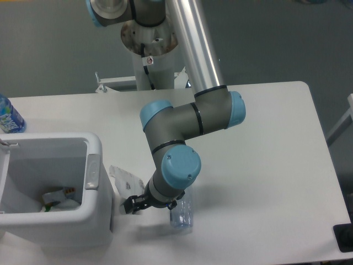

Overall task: Place the trash in the trash can
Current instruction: 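Lower the gripper onto the crumpled paper and close on it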

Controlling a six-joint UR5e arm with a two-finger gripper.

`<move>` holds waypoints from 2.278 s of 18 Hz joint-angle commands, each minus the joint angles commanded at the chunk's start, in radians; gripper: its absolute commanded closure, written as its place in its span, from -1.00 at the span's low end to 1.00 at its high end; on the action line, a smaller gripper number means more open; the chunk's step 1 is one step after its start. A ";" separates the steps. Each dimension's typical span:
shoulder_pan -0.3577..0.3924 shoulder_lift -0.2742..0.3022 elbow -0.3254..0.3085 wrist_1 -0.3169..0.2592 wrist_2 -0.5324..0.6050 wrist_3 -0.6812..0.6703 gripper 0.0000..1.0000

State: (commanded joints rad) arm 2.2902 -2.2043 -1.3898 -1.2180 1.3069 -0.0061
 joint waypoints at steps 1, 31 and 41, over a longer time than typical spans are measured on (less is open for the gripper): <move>0.000 0.000 -0.005 0.000 0.000 0.000 -1.00; -0.034 -0.015 -0.048 -0.005 0.043 -0.020 -0.95; -0.034 -0.003 -0.061 -0.006 0.044 -0.012 0.01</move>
State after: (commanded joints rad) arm 2.2565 -2.2074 -1.4511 -1.2241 1.3514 -0.0184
